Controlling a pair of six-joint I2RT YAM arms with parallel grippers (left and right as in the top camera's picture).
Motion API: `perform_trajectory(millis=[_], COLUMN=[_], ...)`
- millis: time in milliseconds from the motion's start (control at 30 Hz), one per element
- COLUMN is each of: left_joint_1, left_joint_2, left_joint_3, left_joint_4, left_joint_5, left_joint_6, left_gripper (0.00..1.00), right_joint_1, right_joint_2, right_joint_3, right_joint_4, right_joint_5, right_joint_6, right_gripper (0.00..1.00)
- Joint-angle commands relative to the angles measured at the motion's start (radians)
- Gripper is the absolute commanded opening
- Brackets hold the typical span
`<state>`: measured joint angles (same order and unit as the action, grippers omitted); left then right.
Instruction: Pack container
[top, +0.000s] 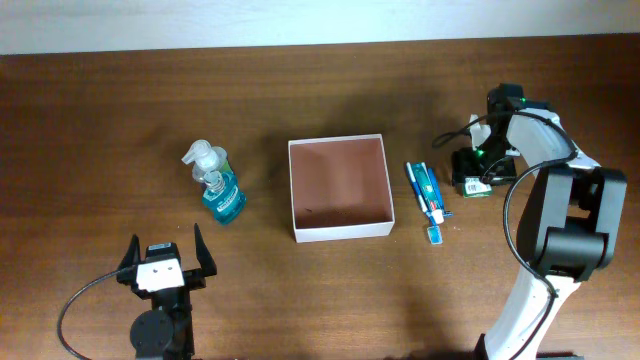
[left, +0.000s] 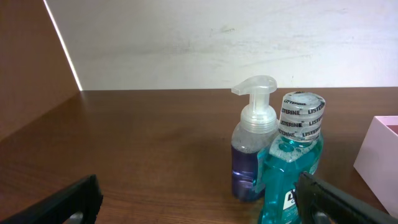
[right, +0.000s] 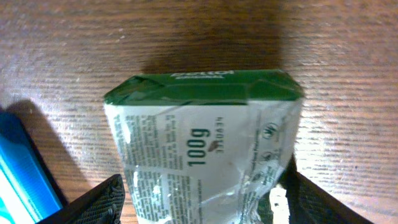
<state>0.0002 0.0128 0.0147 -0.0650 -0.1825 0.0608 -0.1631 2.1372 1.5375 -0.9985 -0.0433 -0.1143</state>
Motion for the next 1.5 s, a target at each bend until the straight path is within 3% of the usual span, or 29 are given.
perform_trajectory(millis=[0,200,367,500,733,933,1467], left_joint_1=[-0.005,-0.005,-0.005,-0.005,-0.005,-0.005,-0.005], left_joint_2=[-0.008,-0.008,-0.008,-0.008,-0.008,-0.008,-0.008], left_joint_3=[-0.006,-0.006,-0.006,-0.006,-0.006,-0.006,-0.006], left_joint_4=[0.001,0.001,0.001,0.001,0.001,0.001,0.001], left_joint_5=[0.003,0.003,0.003,0.003,0.003,0.003,0.003], left_joint_6=[0.016,0.016,0.016,0.016,0.016,0.016,0.016], left_gripper=[0.99,0.99,0.99,0.99,0.99,0.99,0.99], right_joint_1=[0.005,0.005,0.005,0.005,0.005,0.005,0.006], right_joint_2=[0.016,0.016,0.016,0.016,0.016,0.016,0.012], right_joint_3=[0.006,0.006,0.006,0.006,0.006,0.006,0.093], right_joint_4=[0.004,-0.001,-0.007,-0.012,-0.016,-0.043,-0.173], right_joint_5=[-0.004,-0.005,-0.005,-0.005,-0.005,-0.005,-0.006], right_joint_6=[0.123,0.176,0.176,0.176,0.176,0.175,0.175], right_gripper=[0.75,0.73,0.61,0.6,0.36,0.25,0.22])
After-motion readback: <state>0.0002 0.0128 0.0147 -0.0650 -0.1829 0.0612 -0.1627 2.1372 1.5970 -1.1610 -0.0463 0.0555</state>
